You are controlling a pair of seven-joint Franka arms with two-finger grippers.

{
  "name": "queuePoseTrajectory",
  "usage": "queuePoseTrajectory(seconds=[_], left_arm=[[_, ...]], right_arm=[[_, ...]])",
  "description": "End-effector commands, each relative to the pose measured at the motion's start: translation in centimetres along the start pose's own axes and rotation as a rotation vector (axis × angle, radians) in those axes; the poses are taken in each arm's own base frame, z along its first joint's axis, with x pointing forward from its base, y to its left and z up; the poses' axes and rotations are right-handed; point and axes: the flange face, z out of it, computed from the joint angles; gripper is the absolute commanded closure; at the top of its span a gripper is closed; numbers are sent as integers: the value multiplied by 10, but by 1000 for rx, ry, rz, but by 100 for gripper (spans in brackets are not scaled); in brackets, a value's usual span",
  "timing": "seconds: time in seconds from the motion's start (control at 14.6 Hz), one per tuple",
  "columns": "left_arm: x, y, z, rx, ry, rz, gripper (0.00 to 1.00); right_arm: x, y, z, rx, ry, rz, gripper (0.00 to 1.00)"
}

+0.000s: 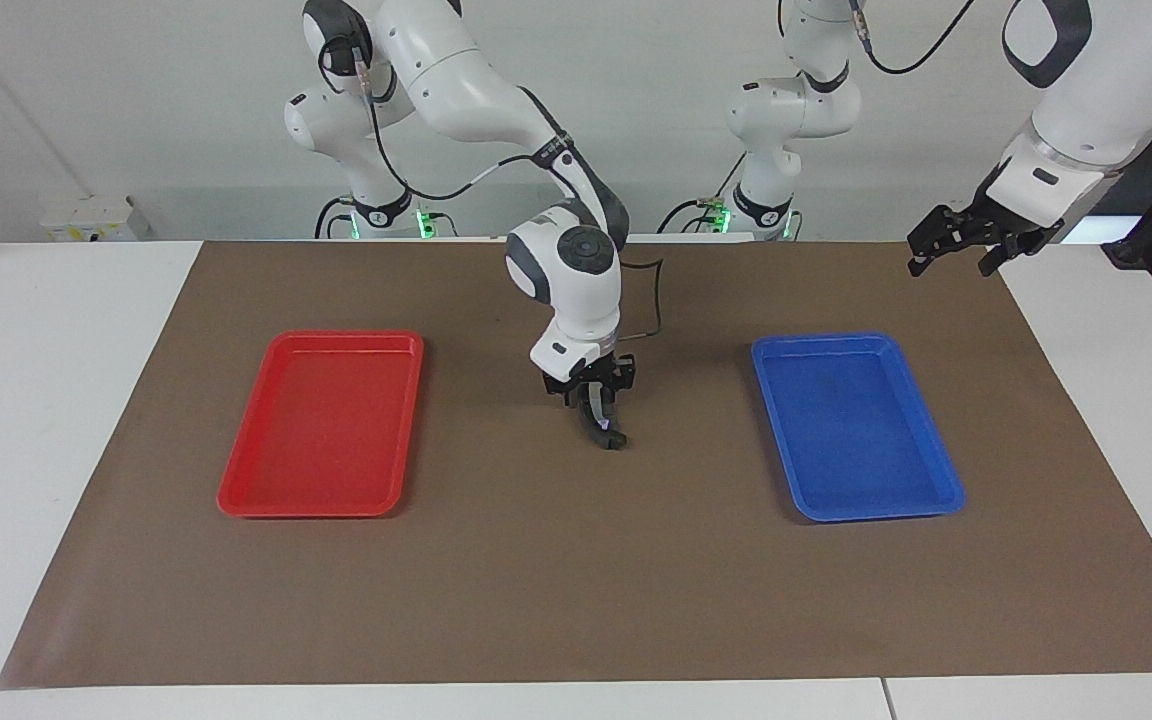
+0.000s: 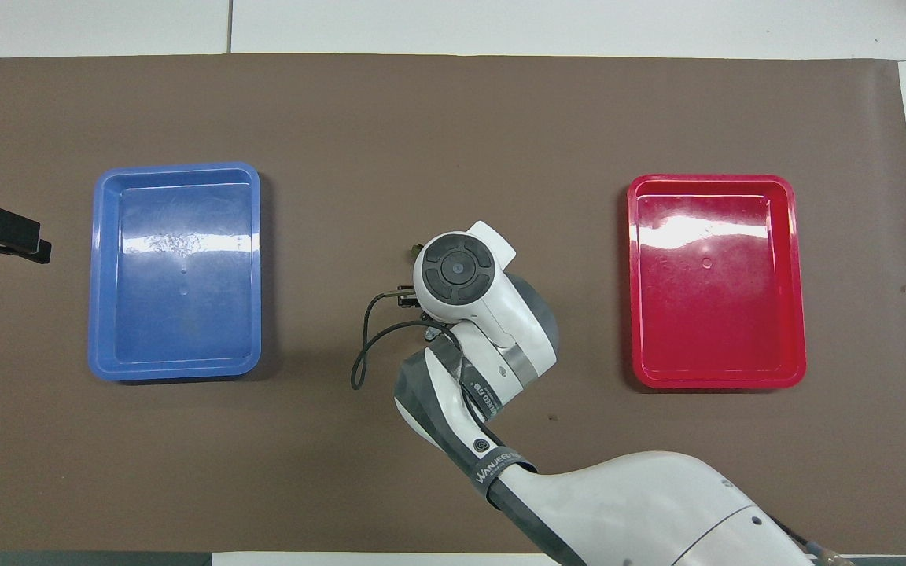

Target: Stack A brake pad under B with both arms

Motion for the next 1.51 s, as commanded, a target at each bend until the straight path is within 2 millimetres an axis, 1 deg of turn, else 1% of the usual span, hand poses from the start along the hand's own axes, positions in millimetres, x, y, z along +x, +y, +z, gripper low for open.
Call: queuePoseTrajectory(seconds=[0.0,0.07,0.14,0.21,0.27,0.34,0.41,0.62,0.75,0.89,0.96,1.1,1.3,1.44], left_arm=[[-6,-1,-1,11,-5,8,0],[-6,-1,-1,11,-5,8,0],[-6,-1,-1,11,-5,8,0],[-6,-1,-1,11,-5,8,0],[-6,-1,-1,11,-5,8,0],[-6,-1,-1,11,-5,8,0],[-6,-1,-1,11,-5,8,0],[-6,-2,-1,11,-5,6,0],[-6,-1,-1,11,-5,8,0],[-6,-1,-1,11,-5,8,0],[-6,-1,-1,11,-5,8,0],[-6,-1,-1,11,-5,8,0],[-6,-1,-1,11,-5,8,0],[-6,-1,-1,11,-5,8,0]], right_arm=[[1,4,-14,5,20,-17,0],[6,10,-22,8,31,-7,0],[12,17,-42,23,57,13,0],[22,34,-58,28,71,44,0],[38,65,-80,24,84,84,0],[49,94,-102,5,110,104,0],[57,120,-119,-26,128,101,0],[66,186,-160,-72,111,94,0],[64,229,-186,-92,77,99,0],[58,273,-212,-104,51,148,0],[53,289,-223,-108,31,145,0],[39,322,-233,-114,-34,144,0],[15,359,-243,-120,-117,144,0],[3,384,-249,-113,-128,153,0]])
